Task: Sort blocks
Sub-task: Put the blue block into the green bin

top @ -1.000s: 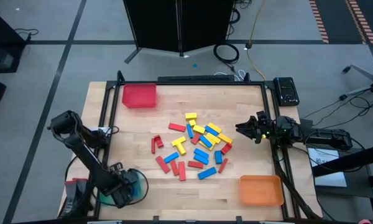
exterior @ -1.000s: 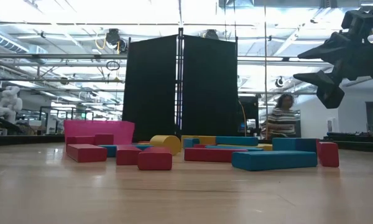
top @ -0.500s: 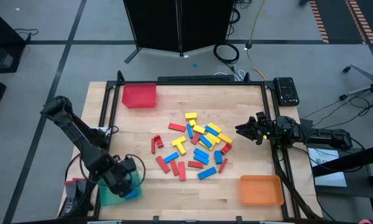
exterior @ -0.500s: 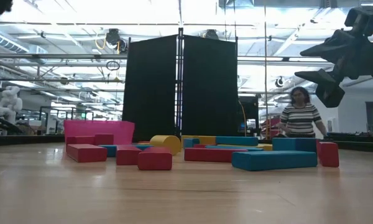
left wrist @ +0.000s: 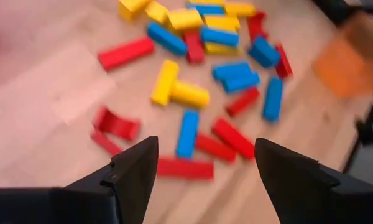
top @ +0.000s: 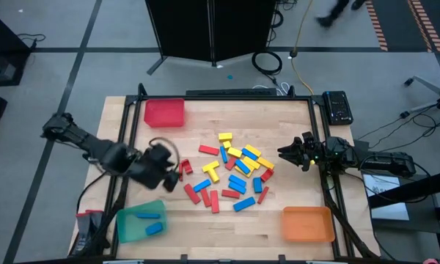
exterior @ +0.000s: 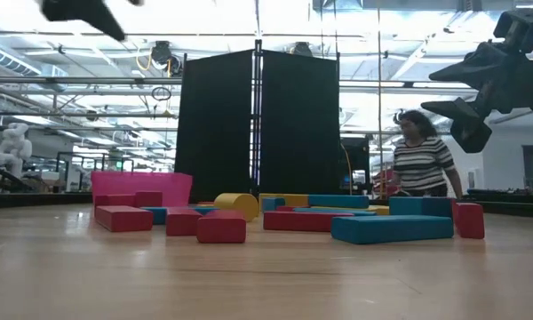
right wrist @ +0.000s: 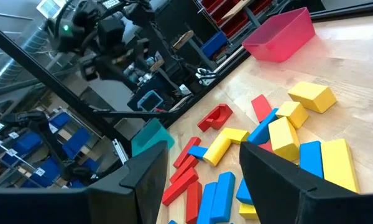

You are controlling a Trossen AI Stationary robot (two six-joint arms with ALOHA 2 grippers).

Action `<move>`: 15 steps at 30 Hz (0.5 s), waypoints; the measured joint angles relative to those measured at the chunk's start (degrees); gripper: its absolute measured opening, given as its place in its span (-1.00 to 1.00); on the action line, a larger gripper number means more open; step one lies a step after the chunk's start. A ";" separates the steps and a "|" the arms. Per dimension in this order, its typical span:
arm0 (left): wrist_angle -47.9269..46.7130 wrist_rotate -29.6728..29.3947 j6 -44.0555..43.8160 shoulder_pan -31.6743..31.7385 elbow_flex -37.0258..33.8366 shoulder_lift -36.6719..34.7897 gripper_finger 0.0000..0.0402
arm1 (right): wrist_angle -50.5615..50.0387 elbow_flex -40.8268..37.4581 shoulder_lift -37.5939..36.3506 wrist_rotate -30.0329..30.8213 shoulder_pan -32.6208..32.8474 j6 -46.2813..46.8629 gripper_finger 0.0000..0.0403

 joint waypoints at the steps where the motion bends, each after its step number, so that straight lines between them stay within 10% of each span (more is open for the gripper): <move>1: 0.75 0.02 0.65 2.06 0.14 0.66 0.35 | 0.00 0.00 0.00 0.00 0.00 0.17 -0.01; 15: 9.62 17.02 21.73 17.52 2.34 19.24 0.35 | -0.08 0.00 0.02 0.13 0.00 -1.58 -0.01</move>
